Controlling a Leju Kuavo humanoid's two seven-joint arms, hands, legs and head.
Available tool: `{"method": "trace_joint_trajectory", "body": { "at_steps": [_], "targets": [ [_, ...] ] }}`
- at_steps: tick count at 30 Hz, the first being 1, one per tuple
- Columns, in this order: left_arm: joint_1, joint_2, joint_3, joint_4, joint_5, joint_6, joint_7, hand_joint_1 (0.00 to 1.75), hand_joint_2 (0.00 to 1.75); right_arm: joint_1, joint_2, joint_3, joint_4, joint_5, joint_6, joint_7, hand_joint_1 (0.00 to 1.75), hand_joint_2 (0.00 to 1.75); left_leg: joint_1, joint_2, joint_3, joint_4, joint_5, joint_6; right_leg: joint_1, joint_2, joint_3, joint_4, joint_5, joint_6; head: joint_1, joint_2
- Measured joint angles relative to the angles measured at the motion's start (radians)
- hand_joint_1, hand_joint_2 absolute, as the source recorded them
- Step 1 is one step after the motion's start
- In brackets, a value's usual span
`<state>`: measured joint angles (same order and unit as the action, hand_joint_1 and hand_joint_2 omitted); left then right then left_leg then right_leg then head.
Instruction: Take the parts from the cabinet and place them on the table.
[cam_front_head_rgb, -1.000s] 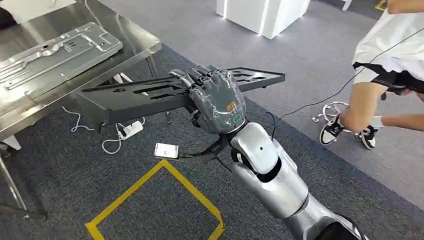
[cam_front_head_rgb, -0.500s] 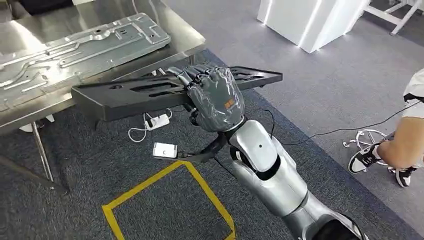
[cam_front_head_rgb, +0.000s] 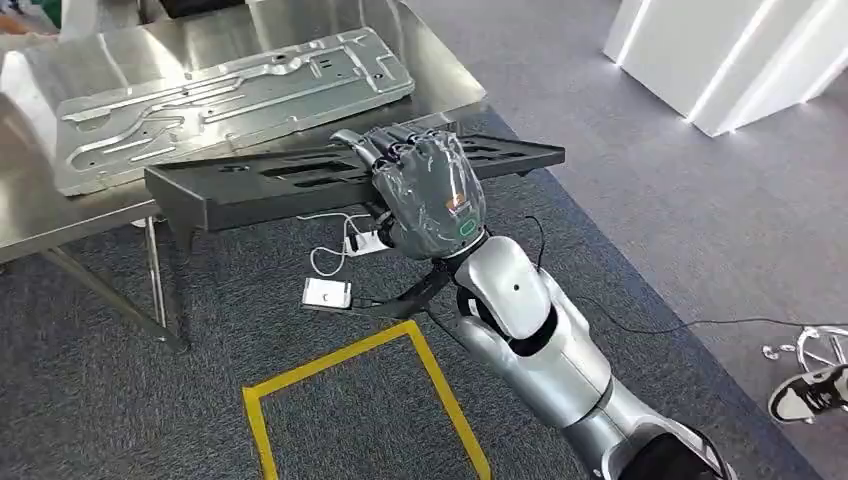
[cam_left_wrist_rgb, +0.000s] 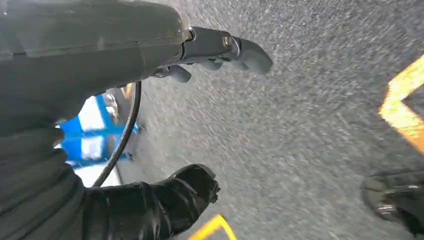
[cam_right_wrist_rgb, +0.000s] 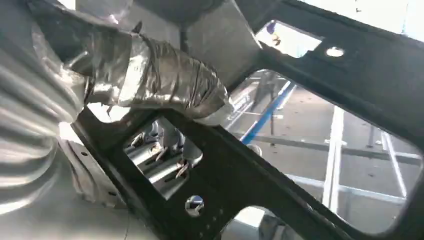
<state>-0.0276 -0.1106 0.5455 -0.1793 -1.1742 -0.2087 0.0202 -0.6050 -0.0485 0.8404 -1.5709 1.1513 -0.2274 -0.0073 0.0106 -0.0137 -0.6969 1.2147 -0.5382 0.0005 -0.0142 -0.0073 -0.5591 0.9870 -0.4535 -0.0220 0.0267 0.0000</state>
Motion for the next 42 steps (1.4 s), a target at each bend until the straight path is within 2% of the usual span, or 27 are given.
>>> {"method": "trace_joint_trajectory", "body": {
  "at_steps": [2,3,5,6,7,8,11,12,13,14,16,17,18,20,21,22,26,27,28,29,31,33,35,36,37,39,42],
  "targets": [
    [0.000,0.000,0.001,0.000,0.000,0.000,-0.001,0.00,1.75,0.003,0.000,0.001,0.003,0.000,0.000,-0.002,1.75,1.75,0.008,0.006,-0.073,0.099,-0.007,-0.011,-0.001,-0.033,0.015,0.002,-0.017,0.002,0.000,0.000],
    [0.002,0.000,0.002,0.000,-0.001,0.000,-0.001,0.00,1.75,0.003,0.000,0.002,0.004,0.000,0.001,-0.002,1.75,1.75,0.012,0.009,-0.073,0.082,0.022,-0.016,-0.001,-0.046,0.023,0.004,-0.024,0.004,0.000,0.000],
    [0.006,0.001,0.003,0.000,-0.002,0.000,0.000,0.00,1.75,0.003,0.000,0.002,0.006,0.000,0.002,-0.001,1.75,1.75,0.017,0.029,-0.014,-0.068,0.127,-0.022,-0.005,-0.071,0.045,0.010,-0.046,0.012,0.000,0.000],
    [0.008,0.002,0.003,0.000,-0.002,0.000,0.000,0.00,1.75,0.002,0.000,0.002,0.006,0.000,0.003,0.002,1.75,1.75,0.017,0.062,0.027,-0.160,0.174,-0.021,-0.006,-0.084,0.057,0.013,-0.060,0.018,0.000,0.000],
    [0.006,0.001,0.003,0.000,-0.002,0.000,0.000,0.00,1.75,0.001,-0.001,0.002,0.006,0.000,0.005,0.002,1.75,1.75,-0.001,0.104,0.043,-0.172,0.149,-0.022,0.002,-0.093,0.057,0.014,-0.069,0.027,-0.001,0.000],
    [0.002,0.001,0.003,0.000,-0.003,0.000,0.000,0.00,1.75,-0.001,-0.001,0.002,0.006,0.001,0.009,0.003,1.75,1.75,-0.003,0.100,0.043,-0.185,0.145,-0.004,0.007,-0.101,0.058,0.019,-0.076,0.034,-0.001,0.000],
    [0.005,0.001,0.004,0.000,-0.003,0.000,0.000,0.00,1.75,-0.003,0.000,0.002,0.006,0.006,0.012,0.004,1.75,1.75,-0.005,0.064,0.040,-0.182,0.132,0.015,0.011,-0.138,0.077,0.009,-0.090,0.049,-0.001,0.000],
    [0.005,0.001,0.005,0.000,-0.003,0.000,-0.001,0.00,1.75,-0.006,0.001,0.002,0.006,0.007,0.013,0.005,1.75,1.75,0.005,0.052,0.051,-0.189,0.131,0.022,0.002,-0.117,0.080,0.014,-0.102,0.056,0.000,0.000],
    [0.004,0.000,0.005,0.000,-0.003,0.000,-0.001,0.00,1.75,-0.007,0.001,0.002,0.006,0.008,0.013,0.005,1.75,1.75,0.004,0.042,0.056,-0.189,0.127,0.028,0.000,-0.054,0.068,0.049,-0.115,0.056,0.001,0.000],
    [0.002,0.000,0.005,0.000,-0.003,-0.001,-0.001,0.00,1.75,-0.010,0.000,0.002,0.005,0.008,0.012,0.005,1.75,1.75,0.004,0.033,0.059,-0.189,0.122,0.035,-0.002,-0.020,0.025,0.124,-0.146,0.054,0.000,0.000],
    [-0.001,0.001,0.006,0.000,-0.003,0.000,-0.001,0.00,1.75,-0.004,-0.005,0.003,0.008,0.010,0.014,0.010,1.75,1.75,0.002,0.017,0.068,-0.189,0.113,0.045,-0.001,0.000,-0.083,0.292,-0.197,0.056,0.000,0.000],
    [-0.001,0.001,0.008,0.000,-0.003,0.000,-0.001,0.00,1.75,0.000,-0.007,0.003,0.010,0.010,0.016,0.016,1.75,1.75,0.001,0.003,0.075,-0.189,0.107,0.046,-0.002,0.002,-0.127,0.343,-0.196,0.057,0.001,0.000],
    [0.000,0.001,0.009,0.000,-0.003,0.000,-0.001,0.00,1.75,0.002,-0.008,0.004,0.012,0.012,0.019,0.020,1.75,1.75,0.000,-0.006,0.084,-0.189,0.101,0.046,-0.001,0.003,-0.145,0.341,-0.167,0.056,0.001,0.000],
    [0.003,0.001,0.011,0.000,-0.003,-0.001,-0.001,0.00,1.75,0.001,-0.010,0.004,0.014,0.019,0.023,0.027,1.75,1.75,0.000,-0.020,0.107,-0.188,0.086,0.042,-0.001,0.003,-0.124,0.231,-0.061,0.048,0.001,0.000],
    [0.005,0.001,0.011,0.000,-0.003,0.000,-0.001,0.00,1.75,0.000,-0.010,0.004,0.014,0.022,0.024,0.029,1.75,1.75,0.000,-0.026,0.121,-0.188,0.077,0.040,0.000,0.004,-0.096,0.138,0.009,0.042,0.001,0.000],
    [0.006,0.001,0.011,0.000,-0.003,0.000,-0.001,0.00,1.75,0.001,-0.010,0.004,0.014,0.033,0.025,0.040,1.75,1.75,0.000,-0.028,0.131,-0.189,0.068,0.036,0.003,0.008,-0.076,0.084,0.032,0.036,0.001,0.000],
    [0.002,0.000,0.013,0.000,-0.003,0.000,-0.001,0.00,1.75,-0.007,-0.011,0.005,0.015,0.044,0.026,0.050,1.75,1.75,-0.001,-0.031,0.133,-0.199,0.060,0.012,0.013,0.012,-0.056,0.050,0.004,0.021,0.000,0.000],
    [0.000,0.001,0.013,0.000,-0.003,0.000,-0.001,0.00,1.75,-0.007,-0.010,0.005,0.015,0.044,0.026,0.053,1.75,1.75,-0.005,-0.028,0.136,-0.200,0.052,0.005,-0.004,0.011,-0.041,0.034,0.007,0.016,0.001,0.000],
    [0.002,0.002,0.013,0.000,-0.003,0.000,0.000,0.00,1.75,-0.007,-0.010,0.005,0.016,0.045,0.027,0.055,1.75,1.75,-0.004,-0.014,0.135,-0.176,0.043,0.000,-0.003,0.011,-0.029,0.025,0.006,0.014,-0.001,0.000],
    [0.002,0.002,0.013,0.000,-0.003,0.001,0.000,0.00,1.75,-0.010,-0.010,0.005,0.016,0.044,0.027,0.056,1.75,1.75,-0.003,-0.005,0.109,-0.127,0.021,-0.002,-0.004,0.008,-0.022,0.021,0.002,0.008,-0.002,0.000],
    [0.001,0.001,0.013,0.000,-0.003,0.001,0.000,0.00,1.75,-0.009,-0.010,0.005,0.017,0.045,0.032,0.056,1.75,1.75,0.004,0.004,0.012,0.034,-0.032,-0.009,-0.003,0.003,-0.011,0.021,-0.009,0.003,-0.002,0.000],
    [0.003,0.001,0.013,0.000,-0.003,0.001,0.000,0.00,1.75,-0.005,-0.010,0.005,0.022,0.045,0.034,0.057,1.75,1.75,0.005,0.007,-0.051,0.106,-0.021,-0.015,-0.003,0.001,0.004,0.022,-0.022,0.004,-0.003,0.000],
    [0.005,0.002,0.013,0.000,-0.003,0.001,0.001,0.00,1.75,-0.004,-0.009,0.005,0.023,0.045,0.038,0.058,1.75,1.75,0.008,0.008,-0.030,0.016,0.064,-0.015,-0.004,0.001,0.024,0.023,-0.037,0.006,-0.002,0.000],
    [0.006,0.002,0.013,0.000,-0.004,0.001,0.001,0.00,1.75,-0.004,-0.009,0.005,0.023,0.045,0.038,0.058,1.75,1.75,0.009,0.010,0.010,-0.092,0.134,-0.014,-0.006,0.001,0.040,0.024,-0.050,0.011,-0.003,0.000],
    [0.006,0.003,0.013,0.000,-0.004,0.001,0.001,0.00,1.75,-0.005,-0.008,0.005,0.023,0.045,0.038,0.058,1.75,1.75,0.009,0.015,0.035,-0.169,0.169,-0.012,-0.006,0.001,0.049,0.025,-0.060,0.016,-0.002,0.000],
    [0.002,0.003,0.013,0.002,-0.004,0.001,0.001,0.00,1.75,-0.007,-0.006,0.005,0.024,0.045,0.039,0.058,1.75,1.75,-0.001,0.015,0.053,-0.187,0.135,-0.002,0.001,0.003,0.039,0.030,-0.072,0.030,-0.005,0.000],
    [0.001,0.002,0.013,0.002,-0.004,0.001,0.001,0.00,1.75,-0.007,-0.005,0.005,0.025,0.045,0.040,0.058,1.75,1.75,-0.002,0.009,0.055,-0.184,0.125,0.015,0.001,-0.001,0.049,0.020,-0.081,0.044,-0.002,0.000]
  ]
}}
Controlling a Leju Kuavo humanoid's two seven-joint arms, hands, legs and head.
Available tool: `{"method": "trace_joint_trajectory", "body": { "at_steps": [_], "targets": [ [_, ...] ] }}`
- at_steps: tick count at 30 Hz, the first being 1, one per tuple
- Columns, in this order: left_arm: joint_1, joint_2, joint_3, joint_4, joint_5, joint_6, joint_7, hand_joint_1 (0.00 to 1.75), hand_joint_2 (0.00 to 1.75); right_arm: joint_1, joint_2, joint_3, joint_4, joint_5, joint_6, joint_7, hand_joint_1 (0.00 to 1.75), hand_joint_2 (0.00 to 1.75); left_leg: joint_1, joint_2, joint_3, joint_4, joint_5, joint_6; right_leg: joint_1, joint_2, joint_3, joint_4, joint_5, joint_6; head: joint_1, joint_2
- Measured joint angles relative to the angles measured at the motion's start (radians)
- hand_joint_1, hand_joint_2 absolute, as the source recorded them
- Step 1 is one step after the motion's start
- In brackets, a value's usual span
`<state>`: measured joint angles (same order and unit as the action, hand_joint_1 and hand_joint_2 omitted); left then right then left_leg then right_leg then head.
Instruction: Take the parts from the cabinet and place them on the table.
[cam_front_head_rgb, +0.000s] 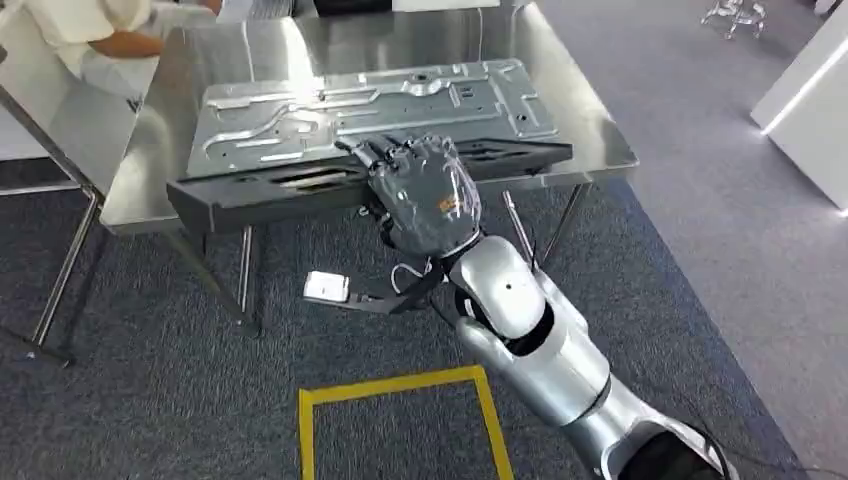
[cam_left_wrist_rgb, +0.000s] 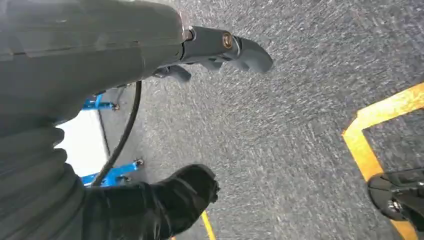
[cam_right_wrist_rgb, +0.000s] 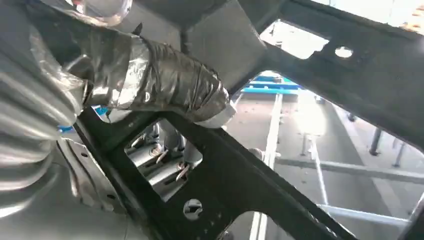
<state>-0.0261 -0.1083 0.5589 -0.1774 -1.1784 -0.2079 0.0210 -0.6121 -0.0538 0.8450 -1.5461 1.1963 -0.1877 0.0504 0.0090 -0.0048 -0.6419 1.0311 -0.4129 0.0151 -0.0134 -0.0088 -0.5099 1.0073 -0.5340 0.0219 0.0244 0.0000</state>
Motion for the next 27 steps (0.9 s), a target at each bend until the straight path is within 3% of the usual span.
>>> {"method": "trace_joint_trajectory", "body": {
  "at_steps": [1,2,5,6,7,8,10,11,15,16,17,18,20,21,22,23,26,27],
  "targets": [
    [0.002,-0.001,0.000,0.000,0.000,0.000,0.000,0.00,1.75,0.001,0.002,0.000,0.000,0.000,0.000,0.000,1.75,1.75,0.005,0.000,0.012,-0.008,-0.001,0.006,-0.005,0.002,0.003,0.011,-0.009,0.006,0.000,0.000],
    [0.003,-0.001,0.000,0.000,0.000,0.000,0.000,0.00,1.75,-0.001,0.002,0.000,0.000,0.000,0.000,0.000,1.75,1.75,0.005,0.000,0.020,-0.009,-0.007,0.015,-0.004,0.003,-0.014,0.054,-0.026,0.007,0.002,0.000],
    [0.002,0.000,0.000,0.000,0.000,0.000,0.000,0.00,1.75,0.004,0.002,0.000,0.000,0.000,0.001,0.000,1.75,1.75,0.001,-0.003,0.036,-0.009,-0.025,0.026,-0.004,0.004,-0.168,0.301,-0.110,0.011,0.001,0.000],
    [0.002,0.000,0.000,0.000,0.000,0.000,0.000,0.00,1.75,0.006,0.002,0.000,0.001,0.000,0.001,0.000,1.75,1.75,-0.001,-0.006,0.044,-0.009,-0.031,0.026,-0.004,0.004,-0.208,0.343,-0.105,0.010,0.001,0.000],
    [0.003,0.000,0.000,0.000,0.000,0.000,0.000,0.00,1.75,0.007,0.002,0.000,0.002,0.000,0.002,0.000,1.75,1.75,-0.002,-0.009,0.053,-0.009,-0.038,0.026,-0.003,0.004,-0.222,0.334,-0.073,0.007,0.001,0.000],
    [0.003,0.000,0.000,0.000,0.000,0.000,0.000,0.00,1.75,0.007,0.002,0.000,0.003,0.000,0.002,0.000,1.75,1.75,-0.005,-0.012,0.065,-0.009,-0.045,0.026,0.000,0.005,-0.214,0.286,-0.022,0.001,0.001,0.000],
    [0.003,0.000,0.000,0.000,0.000,0.000,0.000,0.00,1.75,0.006,0.002,0.000,0.003,0.000,0.001,0.000,1.75,1.75,-0.011,-0.015,0.094,-0.009,-0.063,0.025,0.010,0.008,-0.153,0.102,0.110,-0.024,0.001,0.000],
    [0.005,-0.005,0.000,0.001,0.000,-0.001,0.000,0.00,1.75,0.006,0.002,0.000,0.003,0.000,0.001,0.000,1.75,1.75,-0.007,-0.015,0.093,-0.012,-0.070,0.024,0.016,0.010,-0.132,0.056,0.121,-0.040,0.001,0.000],
    [-0.001,-0.005,0.000,0.002,0.000,-0.002,0.000,0.00,1.75,-0.005,0.005,0.000,0.010,0.018,0.010,0.005,1.75,1.75,-0.007,-0.015,0.102,-0.022,-0.079,0.004,0.024,0.010,-0.118,0.028,0.105,-0.046,0.000,0.000],
    [-0.004,-0.002,0.000,0.001,0.000,-0.002,0.000,0.00,1.75,-0.007,0.009,0.000,0.012,0.029,0.013,0.015,1.75,1.75,-0.014,-0.013,0.104,-0.021,-0.088,-0.004,0.005,0.011,-0.103,0.010,0.108,-0.046,0.001,0.000],
    [-0.001,0.000,0.001,0.001,0.000,-0.002,0.000,0.00,1.75,-0.010,0.011,0.000,0.017,0.041,0.021,0.025,1.75,1.75,-0.009,-0.009,0.101,0.005,-0.094,-0.010,0.007,0.010,-0.088,-0.002,0.105,-0.047,-0.001,0.000],
    [-0.001,0.000,0.001,0.001,0.000,-0.002,-0.001,0.00,1.75,-0.018,0.013,0.001,0.020,0.050,0.033,0.037,1.75,1.75,-0.007,-0.007,0.071,0.061,-0.117,-0.012,0.005,0.006,-0.081,-0.004,0.100,-0.054,-0.003,0.000],
    [-0.002,0.001,0.001,0.001,-0.001,-0.002,-0.002,0.00,1.75,-0.031,0.011,0.001,0.033,0.060,0.064,0.056,1.75,1.75,0.001,-0.004,-0.027,0.220,-0.170,-0.022,0.004,0.004,-0.067,-0.004,0.087,-0.054,-0.003,0.000],
    [0.000,0.002,0.001,0.001,-0.002,-0.002,-0.002,0.00,1.75,-0.034,0.010,0.001,0.039,0.062,0.073,0.060,1.75,1.75,0.004,-0.003,-0.068,0.279,-0.179,-0.027,0.004,0.004,-0.060,-0.004,0.079,-0.054,-0.002,0.000],
    [0.003,0.003,0.001,0.001,-0.003,-0.003,-0.003,0.00,1.75,-0.035,0.003,0.001,0.050,0.068,0.084,0.068,1.75,1.75,0.006,-0.002,-0.094,0.301,-0.166,-0.030,0.003,0.004,-0.049,-0.004,0.071,-0.052,-0.003,0.000],
    [0.005,0.004,0.001,0.001,-0.003,-0.003,-0.003,0.00,1.75,-0.039,-0.006,0.000,0.060,0.076,0.093,0.073,1.75,1.75,0.008,-0.001,-0.093,0.269,-0.122,-0.033,0.001,0.004,-0.037,-0.003,0.062,-0.049,-0.003,0.000],
    [0.010,0.008,0.001,0.002,-0.005,-0.007,-0.004,0.00,1.75,-0.084,-0.042,-0.003,0.090,0.113,0.113,0.088,1.75,1.75,0.014,0.005,-0.008,0.026,0.036,-0.033,-0.004,0.005,-0.010,-0.002,0.034,-0.033,-0.002,0.000],
    [0.008,0.008,0.002,0.002,-0.005,-0.010,-0.005,0.00,1.75,-0.105,-0.058,-0.009,0.103,0.124,0.119,0.089,1.75,1.75,0.006,0.007,0.012,0.002,0.013,-0.031,0.003,0.006,-0.009,0.003,0.024,-0.023,-0.003,0.000]
  ]
}}
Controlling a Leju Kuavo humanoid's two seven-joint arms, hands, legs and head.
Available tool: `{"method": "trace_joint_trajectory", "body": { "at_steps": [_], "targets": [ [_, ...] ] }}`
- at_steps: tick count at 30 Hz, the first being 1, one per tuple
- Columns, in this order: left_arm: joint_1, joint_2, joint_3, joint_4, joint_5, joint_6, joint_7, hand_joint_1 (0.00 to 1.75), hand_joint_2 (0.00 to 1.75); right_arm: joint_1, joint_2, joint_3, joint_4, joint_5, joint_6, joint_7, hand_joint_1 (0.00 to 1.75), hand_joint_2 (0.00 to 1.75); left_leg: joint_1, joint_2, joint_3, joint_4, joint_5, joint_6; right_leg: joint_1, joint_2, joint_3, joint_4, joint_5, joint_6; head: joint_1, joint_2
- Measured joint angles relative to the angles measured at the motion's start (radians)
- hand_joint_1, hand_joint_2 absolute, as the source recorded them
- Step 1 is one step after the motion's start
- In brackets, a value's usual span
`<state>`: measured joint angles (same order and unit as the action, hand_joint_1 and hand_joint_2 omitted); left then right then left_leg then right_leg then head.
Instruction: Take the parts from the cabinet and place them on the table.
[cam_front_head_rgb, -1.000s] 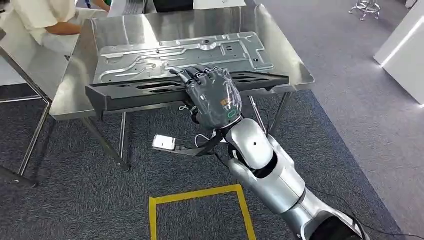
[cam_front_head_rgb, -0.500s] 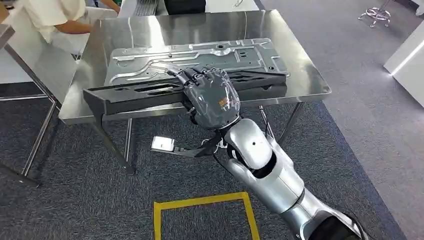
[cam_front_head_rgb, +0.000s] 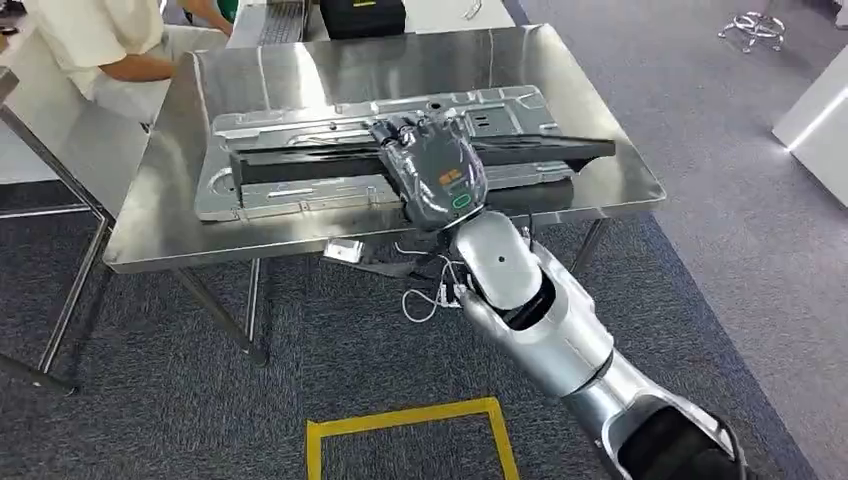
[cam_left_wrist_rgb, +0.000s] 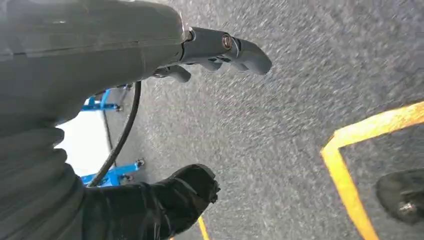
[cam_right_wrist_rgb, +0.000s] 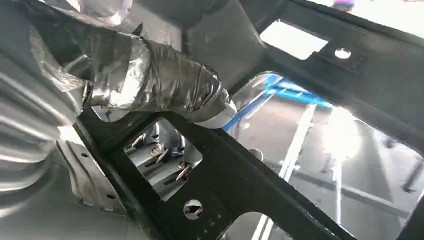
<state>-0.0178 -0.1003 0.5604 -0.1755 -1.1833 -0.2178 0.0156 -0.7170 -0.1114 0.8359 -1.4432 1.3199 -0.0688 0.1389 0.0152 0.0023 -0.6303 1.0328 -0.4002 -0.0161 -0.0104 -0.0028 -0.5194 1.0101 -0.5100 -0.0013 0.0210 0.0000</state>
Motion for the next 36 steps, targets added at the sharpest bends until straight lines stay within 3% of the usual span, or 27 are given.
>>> {"method": "trace_joint_trajectory", "body": {
  "at_steps": [1,4,5,6,7,9,10,11,12,13,14,15,16,18,19,21,23,24,26,27,28,29,31,32,33,34,36],
  "targets": [
    [-0.002,0.000,0.000,0.000,-0.001,-0.002,-0.002,0.00,1.75,-0.016,-0.011,-0.007,0.008,0.005,0.005,-0.002,1.75,1.75,-0.001,-0.002,0.004,-0.012,-0.009,0.013,-0.001,0.002,0.000,-0.001,-0.003,0.006,0.002,0.000],
    [-0.003,0.000,0.000,0.000,-0.004,-0.002,-0.005,0.00,1.75,-0.053,-0.026,-0.026,0.037,0.013,0.012,-0.006,1.75,1.75,-0.001,-0.006,0.019,-0.018,-0.022,0.036,-0.004,0.002,0.017,0.009,0.001,0.021,0.002,0.000],
    [0.001,0.000,0.000,0.000,-0.004,0.000,-0.005,0.00,1.75,-0.056,-0.030,-0.030,0.044,0.016,0.012,-0.006,1.75,1.75,0.001,-0.005,0.030,-0.024,-0.026,0.043,-0.006,0.001,0.003,0.036,-0.002,0.023,0.003,0.000],
    [0.001,-0.001,0.000,0.000,-0.005,0.001,-0.006,0.00,1.75,-0.062,-0.033,-0.031,0.047,0.018,0.012,-0.006,1.75,1.75,0.001,-0.005,0.037,-0.024,-0.032,0.049,-0.006,0.002,-0.026,0.091,-0.007,0.024,0.003,0.000],
    [0.001,-0.001,0.000,0.000,-0.005,0.003,-0.006,0.00,1.75,-0.068,-0.038,-0.031,0.053,0.020,0.012,-0.005,1.75,1.75,0.001,-0.006,0.042,-0.023,-0.038,0.054,-0.005,0.002,-0.077,0.165,-0.026,0.027,0.003,0.000],
    [0.001,-0.001,0.000,0.000,-0.007,0.005,-0.006,0.00,1.75,-0.067,-0.042,-0.031,0.063,0.022,0.012,-0.005,1.75,1.75,-0.001,-0.009,0.057,-0.023,-0.053,0.056,-0.005,0.002,-0.178,0.296,-0.090,0.032,0.003,0.000],
    [0.001,-0.001,0.000,0.000,-0.007,0.006,-0.007,0.00,1.75,-0.065,-0.045,-0.031,0.068,0.022,0.013,-0.005,1.75,1.75,-0.002,-0.011,0.069,-0.023,-0.063,0.056,-0.005,0.002,-0.209,0.317,-0.101,0.031,0.003,0.000],
    [0.002,-0.001,0.001,0.000,-0.007,0.006,-0.006,0.00,1.75,-0.065,-0.047,-0.031,0.074,0.022,0.013,-0.005,1.75,1.75,-0.003,-0.013,0.084,-0.023,-0.073,0.056,-0.005,0.002,-0.218,0.297,-0.088,0.029,0.003,0.000],
    [0.002,-0.001,0.001,0.000,-0.007,0.006,-0.007,0.00,1.75,-0.066,-0.048,-0.031,0.077,0.022,0.013,-0.005,1.75,1.75,-0.004,-0.015,0.101,-0.023,-0.085,0.054,-0.004,0.002,-0.208,0.240,-0.053,0.024,0.003,0.000],
    [0.002,-0.001,0.001,0.000,-0.007,0.005,-0.007,0.00,1.75,-0.068,-0.050,-0.031,0.081,0.022,0.013,-0.005,1.75,1.75,-0.005,-0.016,0.117,-0.023,-0.096,0.051,-0.002,0.002,-0.189,0.169,0.000,0.017,0.003,0.000],
    [0.003,-0.002,0.001,0.000,-0.007,0.005,-0.006,0.00,1.75,-0.070,-0.053,-0.032,0.084,0.022,0.013,-0.005,1.75,1.75,-0.005,-0.016,0.134,-0.024,-0.109,0.047,0.001,0.002,-0.164,0.076,0.079,0.007,0.003,0.000],
    [0.003,-0.003,0.001,0.000,-0.007,0.005,-0.007,0.00,1.75,-0.071,-0.054,-0.032,0.087,0.022,0.013,-0.005,1.75,1.75,-0.004,-0.016,0.135,-0.027,-0.119,0.046,0.007,0.002,-0.155,0.025,0.152,-0.002,0.003,0.000],
    [0.000,-0.005,0.001,0.000,-0.007,0.005,-0.007,0.00,1.75,-0.073,-0.056,-0.031,0.089,0.024,0.014,-0.004,1.75,1.75,-0.005,-0.019,0.150,-0.029,-0.126,0.039,0.017,0.001,-0.163,0.030,0.118,-0.005,-0.002,0.000],
    [-0.003,-0.005,0.001,0.000,-0.006,0.005,-0.007,0.00,1.75,-0.073,-0.056,-0.032,0.091,0.031,0.017,-0.001,1.75,1.75,-0.005,-0.017,0.165,-0.029,-0.128,0.026,0.019,0.004,-0.148,0.015,0.120,-0.014,0.006,0.000],
    [-0.003,-0.005,0.002,0.000,-0.004,0.005,-0.007,0.00,1.75,-0.074,-0.055,-0.031,0.093,0.037,0.018,0.000,1.75,1.75,-0.007,-0.016,0.162,-0.019,-0.113,0.018,0.016,0.006,-0.137,0.012,0.114,-0.022,0.004,0.000],
    [-0.001,-0.003,0.003,0.000,-0.003,0.004,-0.007,0.00,1.75,-0.072,-0.055,-0.031,0.098,0.051,0.018,0.006,1.75,1.75,-0.003,-0.010,0.156,0.030,-0.121,0.012,0.010,0.006,-0.102,0.004,0.104,-0.037,0.005,0.000],
    [-0.005,-0.003,0.004,0.000,-0.002,0.000,-0.007,0.00,1.75,-0.071,-0.054,-0.030,0.103,0.061,0.017,0.018,1.75,1.75,-0.003,-0.010,0.081,0.150,-0.138,0.005,0.010,0.006,-0.088,0.004,0.091,-0.043,0.005,0.000],
    [-0.006,-0.003,0.004,0.000,-0.002,-0.002,-0.008,0.00,1.75,-0.063,-0.053,-0.028,0.106,0.064,0.016,0.019,1.75,1.75,-0.003,-0.010,0.012,0.234,-0.179,0.002,0.011,0.006,-0.077,0.004,0.078,-0.043,0.005,0.000],
    [-0.003,-0.001,0.005,0.000,-0.002,-0.002,-0.008,0.00,1.75,-0.047,-0.053,-0.024,0.116,0.070,0.016,0.020,1.75,1.75,-0.003,-0.009,-0.052,0.276,-0.241,-0.001,0.012,0.007,-0.054,0.004,0.058,-0.043,0.004,0.000],
    [0.000,0.000,0.005,0.000,-0.003,-0.002,-0.008,0.00,1.75,-0.039,-0.053,-0.023,0.122,0.071,0.016,0.024,1.75,1.75,-0.003,-0.009,-0.063,0.245,-0.238,0.004,0.013,0.009,-0.036,0.004,0.044,-0.042,0.004,0.000],
    [0.003,0.001,0.006,0.000,-0.003,-0.002,-0.007,0.00,1.75,-0.034,-0.053,-0.024,0.127,0.072,0.016,0.028,1.75,1.75,-0.005,-0.009,-0.060,0.192,-0.207,0.010,0.015,0.009,-0.019,0.005,0.032,-0.041,0.005,0.000],
    [0.006,0.002,0.006,0.000,-0.004,-0.002,-0.007,0.00,1.75,-0.032,-0.053,-0.024,0.131,0.072,0.016,0.032,1.75,1.75,-0.008,-0.009,-0.051,0.120,-0.144,0.019,0.017,0.009,-0.002,0.004,0.019,-0.041,0.004,0.000],
    [0.012,0.007,0.008,0.000,-0.004,-0.002,-0.007,0.00,1.75,-0.031,-0.054,-0.023,0.140,0.073,0.016,0.035,1.75,1.75,-0.019,-0.012,-0.042,-0.012,0.043,0.031,0.020,0.011,0.026,0.008,-0.008,-0.036,0.005,0.000],
    [0.012,0.009,0.010,0.000,-0.004,-0.003,-0.007,0.00,1.75,-0.028,-0.053,-0.023,0.145,0.074,0.014,0.035,1.75,1.75,-0.021,-0.013,-0.035,-0.005,0.004,0.035,0.020,0.018,0.031,0.006,-0.021,-0.026,0.003,0.000],
    [0.011,0.008,0.012,0.000,-0.004,-0.002,-0.007,0.00,1.75,-0.027,-0.053,-0.023,0.147,0.074,0.013,0.035,1.75,1.75,-0.024,-0.014,-0.022,-0.007,0.004,0.042,0.018,0.016,0.042,0.001,-0.034,-0.019,0.005,0.000],
    [0.011,0.008,0.013,0.000,-0.004,-0.002,-0.007,0.00,1.75,-0.022,-0.053,-0.023,0.148,0.074,0.013,0.035,1.75,1.75,-0.021,-0.014,-0.020,-0.017,-0.002,0.051,0.019,0.015,0.049,0.020,-0.023,-0.017,0.004,0.000],
    [0.011,0.008,0.013,0.000,-0.004,-0.002,-0.007,0.00,1.75,-0.022,-0.053,-0.023,0.148,0.074,0.013,0.035,1.75,1.75,-0.021,-0.014,-0.020,-0.017,-0.002,0.051,0.019,0.015,0.049,0.020,-0.023,-0.017,0.004,0.000]
  ]
}}
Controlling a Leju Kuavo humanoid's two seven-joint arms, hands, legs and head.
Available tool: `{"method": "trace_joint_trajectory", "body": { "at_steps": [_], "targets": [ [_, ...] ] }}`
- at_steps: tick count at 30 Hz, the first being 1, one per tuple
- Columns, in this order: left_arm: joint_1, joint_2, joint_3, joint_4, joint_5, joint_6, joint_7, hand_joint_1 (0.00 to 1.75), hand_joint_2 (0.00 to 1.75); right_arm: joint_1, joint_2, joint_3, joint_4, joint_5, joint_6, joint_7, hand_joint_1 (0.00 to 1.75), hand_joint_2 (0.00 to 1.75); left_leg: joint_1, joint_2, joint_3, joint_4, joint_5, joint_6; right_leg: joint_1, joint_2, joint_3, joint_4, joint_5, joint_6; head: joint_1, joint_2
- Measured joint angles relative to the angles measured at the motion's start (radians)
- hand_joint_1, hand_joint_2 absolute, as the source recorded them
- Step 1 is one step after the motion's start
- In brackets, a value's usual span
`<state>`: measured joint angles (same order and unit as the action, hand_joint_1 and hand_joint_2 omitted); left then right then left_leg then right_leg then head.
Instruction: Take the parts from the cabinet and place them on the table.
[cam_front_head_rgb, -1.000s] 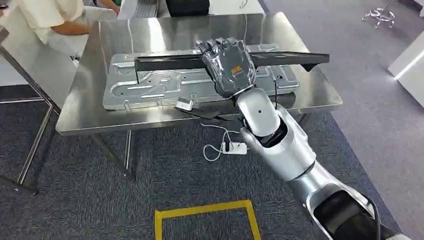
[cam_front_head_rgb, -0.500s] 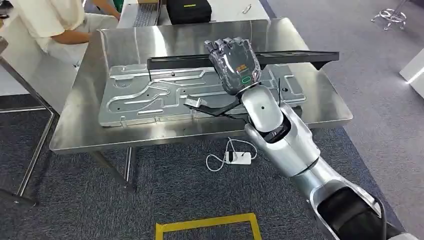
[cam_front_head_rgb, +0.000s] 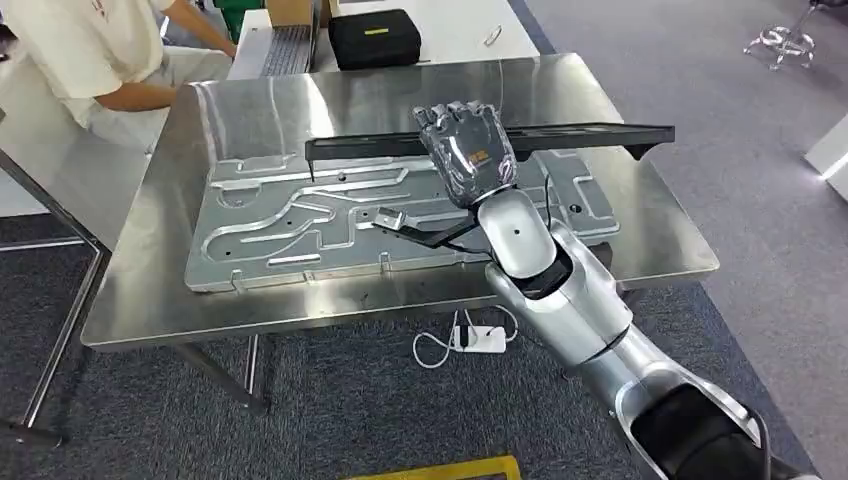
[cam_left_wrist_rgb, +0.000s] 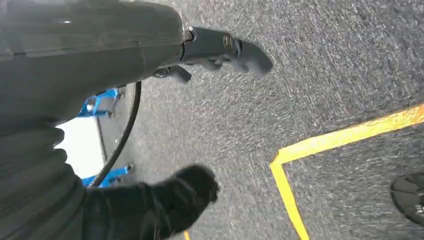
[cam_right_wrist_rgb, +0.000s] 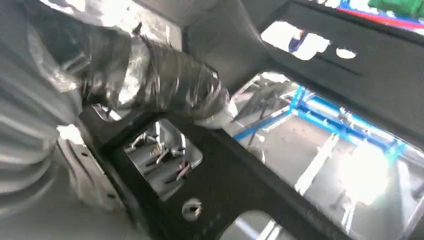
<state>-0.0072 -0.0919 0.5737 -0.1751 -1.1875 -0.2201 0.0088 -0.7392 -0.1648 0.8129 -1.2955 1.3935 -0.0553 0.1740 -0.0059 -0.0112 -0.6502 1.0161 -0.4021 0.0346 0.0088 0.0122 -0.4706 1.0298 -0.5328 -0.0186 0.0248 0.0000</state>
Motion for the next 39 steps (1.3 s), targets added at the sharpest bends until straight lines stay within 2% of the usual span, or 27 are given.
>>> {"method": "trace_joint_trajectory", "body": {
  "at_steps": [5,6,7,8,9,10,11,12,13,14,15,17,19,20,21,22,24,25,26,27,29,30,31,32,33,34,39],
  "targets": [
    [-0.001,0.000,0.000,0.000,0.000,0.000,0.000,0.00,1.75,0.000,0.000,0.000,0.000,0.000,0.000,0.000,1.75,1.75,0.000,0.000,0.005,0.000,-0.004,0.004,-0.001,0.001,0.001,0.004,0.007,0.002,0.001,0.000],
    [-0.001,0.000,0.001,0.000,0.000,0.000,0.000,0.00,1.75,-0.001,0.000,0.000,0.001,0.000,0.000,0.001,1.75,1.75,0.000,0.000,0.013,-0.004,-0.007,0.008,0.000,0.001,0.001,0.008,0.007,0.004,0.001,0.000],
    [-0.005,-0.001,0.003,0.000,0.000,0.000,0.000,0.00,1.75,-0.001,0.000,-0.001,0.001,0.000,0.000,0.002,1.75,1.75,0.009,0.001,0.037,-0.014,-0.005,0.012,-0.001,0.000,-0.012,0.026,0.002,0.006,-0.001,0.000],
    [-0.004,-0.001,0.004,0.000,0.000,0.000,0.000,0.00,1.75,0.000,0.000,-0.002,0.003,0.000,0.000,0.002,1.75,1.75,0.004,0.000,0.044,-0.017,-0.008,0.011,-0.002,-0.002,-0.016,0.049,0.005,0.009,0.002,0.000],
    [-0.006,-0.001,0.005,0.000,0.000,0.000,0.000,0.00,1.75,-0.001,0.000,-0.002,0.004,0.000,-0.001,0.002,1.75,1.75,0.008,0.001,0.052,-0.018,-0.012,0.015,-0.002,-0.002,-0.040,0.086,0.006,0.012,0.002,0.000],
    [-0.008,0.000,0.008,0.000,0.000,0.001,0.000,0.00,1.75,0.020,-0.001,-0.002,0.014,0.000,-0.001,0.003,1.75,1.75,0.012,0.001,0.095,-0.019,-0.056,0.014,-0.021,-0.006,-0.225,0.298,-0.107,0.037,0.002,0.000],
    [-0.006,0.000,0.009,0.000,0.000,0.005,0.000,0.00,1.75,0.034,-0.001,-0.003,0.021,0.000,-0.001,0.004,1.75,1.75,0.016,-0.002,0.130,-0.018,-0.080,0.008,-0.029,-0.008,-0.246,0.248,-0.102,0.045,0.002,0.000],
    [-0.005,0.000,0.009,0.000,-0.001,0.007,0.003,0.00,1.75,0.039,-0.001,-0.004,0.024,0.000,-0.001,0.005,1.75,1.75,0.018,-0.004,0.151,-0.018,-0.096,0.004,-0.032,-0.008,-0.242,0.187,-0.062,0.048,0.002,0.000],
    [-0.004,0.000,0.009,0.000,-0.002,0.011,0.007,0.00,1.75,0.041,-0.002,-0.005,0.027,0.000,-0.002,0.006,1.75,1.75,0.020,-0.005,0.168,-0.018,-0.107,-0.001,-0.033,-0.010,-0.236,0.124,-0.004,0.048,0.002,0.000],
    [-0.002,0.000,0.010,0.000,-0.003,0.014,0.015,0.00,1.75,0.046,-0.002,-0.006,0.031,0.000,-0.002,0.009,1.75,1.75,0.020,-0.005,0.182,-0.019,-0.126,-0.008,-0.033,-0.014,-0.234,0.032,0.130,0.043,0.003,0.000],
    [-0.004,0.000,0.010,0.001,-0.003,0.016,0.021,0.00,1.75,0.055,-0.003,-0.007,0.036,0.001,-0.006,0.014,1.75,1.75,0.018,-0.008,0.199,-0.003,-0.141,-0.016,-0.026,-0.014,-0.245,0.016,0.180,0.036,-0.002,0.000],
    [-0.006,0.000,0.011,0.001,0.001,0.015,0.025,0.00,1.75,0.071,-0.002,-0.011,0.041,0.000,-0.010,0.018,1.75,1.75,0.019,-0.011,0.204,-0.017,-0.153,-0.031,-0.020,-0.011,-0.233,0.024,0.165,0.018,0.001,0.000],
    [-0.012,0.000,0.011,0.001,0.002,0.011,0.027,0.00,1.75,0.075,-0.002,-0.022,0.047,0.000,-0.014,0.019,1.75,1.75,0.021,-0.009,0.197,0.007,-0.136,-0.043,-0.021,-0.010,-0.218,0.014,0.154,0.001,0.001,0.000],
    [-0.011,-0.001,0.011,0.001,0.002,0.011,0.027,0.00,1.75,0.078,0.001,-0.030,0.047,0.000,-0.016,0.020,1.75,1.75,0.024,-0.005,0.189,0.034,-0.141,-0.043,-0.025,-0.010,-0.197,0.002,0.151,-0.005,0.000,0.000],
    [-0.012,-0.001,0.011,0.001,0.002,0.010,0.027,0.00,1.75,0.077,0.001,-0.031,0.048,0.000,-0.019,0.020,1.75,1.75,0.023,-0.001,0.164,0.080,-0.150,-0.047,-0.024,-0.009,-0.186,-0.007,0.147,-0.011,0.001,0.000],
    [-0.014,0.000,0.011,0.001,0.002,0.010,0.027,0.00,1.75,0.077,0.001,-0.032,0.049,0.000,-0.020,0.019,1.75,1.75,0.023,0.000,0.122,0.143,-0.170,-0.051,-0.023,-0.009,-0.179,-0.010,0.143,-0.016,0.000,0.000],
    [-0.016,0.000,0.011,0.001,0.000,0.008,0.027,0.00,1.75,0.085,0.003,-0.036,0.060,0.000,-0.023,0.018,1.75,1.75,0.024,0.002,0.030,0.254,-0.237,-0.058,-0.020,-0.007,-0.165,-0.010,0.127,-0.019,0.000,0.000],
    [-0.016,0.000,0.011,0.001,-0.001,0.006,0.027,0.00,1.75,0.091,0.007,-0.041,0.070,0.000,-0.026,0.018,1.75,1.75,0.024,0.003,0.006,0.267,-0.246,-0.057,-0.019,-0.007,-0.157,-0.009,0.120,-0.020,0.000,0.000],
    [-0.015,0.000,0.011,0.001,-0.004,0.006,0.027,0.00,1.75,0.096,0.011,-0.047,0.081,-0.002,-0.029,0.018,1.75,1.75,0.024,0.003,-0.003,0.250,-0.228,-0.056,-0.018,-0.006,-0.148,-0.008,0.112,-0.020,0.000,0.000],
    [-0.013,0.000,0.011,0.001,-0.006,0.006,0.027,0.00,1.75,0.101,0.017,-0.053,0.093,-0.002,-0.031,0.018,1.75,1.75,0.023,0.004,0.005,0.192,-0.169,-0.052,-0.017,-0.005,-0.137,-0.006,0.102,-0.019,0.000,0.000],
    [-0.012,0.001,0.012,0.001,-0.007,0.006,0.029,0.00,1.75,0.112,0.033,-0.067,0.125,-0.008,-0.044,0.015,1.75,1.75,0.022,0.005,0.044,0.022,-0.015,-0.041,-0.014,-0.005,-0.119,-0.005,0.087,-0.018,0.000,0.000],
    [-0.011,0.003,0.013,0.001,-0.007,0.005,0.031,0.00,1.75,0.119,0.040,-0.070,0.143,-0.012,-0.051,0.014,0.00,0.00,0.015,0.006,0.037,0.017,-0.027,-0.034,-0.014,-0.006,-0.114,-0.008,0.085,-0.015,0.002,0.000],
    [-0.015,0.003,0.013,0.001,-0.008,0.002,0.031,0.00,1.75,0.123,0.047,-0.071,0.159,-0.017,-0.059,0.013,0.00,0.00,0.007,0.007,0.032,-0.004,-0.047,-0.031,-0.015,-0.004,-0.121,-0.008,0.087,-0.010,0.000,0.000],
    [-0.016,0.004,0.013,0.001,-0.008,-0.001,0.033,0.00,1.75,0.134,0.054,-0.072,0.170,-0.022,-0.061,0.011,0.00,0.00,0.007,0.004,0.038,-0.007,-0.018,-0.021,-0.014,-0.004,-0.123,-0.005,0.082,-0.002,0.000,0.000],
    [-0.015,0.004,0.016,0.001,-0.008,-0.006,0.035,0.00,1.75,0.148,0.066,-0.074,0.184,-0.024,-0.063,0.003,0.00,0.00,0.007,0.004,0.042,-0.013,-0.020,-0.020,-0.014,-0.004,-0.119,-0.010,0.079,0.001,0.001,0.000],
    [-0.013,0.004,0.017,0.001,-0.008,-0.012,0.038,0.00,1.75,0.158,0.070,-0.074,0.197,-0.026,-0.065,-0.001,0.00,0.00,0.013,0.004,0.044,-0.019,-0.014,-0.032,-0.006,-0.007,-0.118,-0.006,0.076,-0.012,0.003,0.000],
    [-0.016,0.004,0.022,0.001,-0.008,-0.018,0.051,0.00,1.75,0.178,0.103,-0.074,0.252,-0.041,-0.069,-0.005,0.00,0.00,0.008,0.002,0.043,-0.016,-0.018,-0.029,-0.011,-0.007,-0.114,-0.012,0.074,-0.008,0.003,0.000]
  ]
}}
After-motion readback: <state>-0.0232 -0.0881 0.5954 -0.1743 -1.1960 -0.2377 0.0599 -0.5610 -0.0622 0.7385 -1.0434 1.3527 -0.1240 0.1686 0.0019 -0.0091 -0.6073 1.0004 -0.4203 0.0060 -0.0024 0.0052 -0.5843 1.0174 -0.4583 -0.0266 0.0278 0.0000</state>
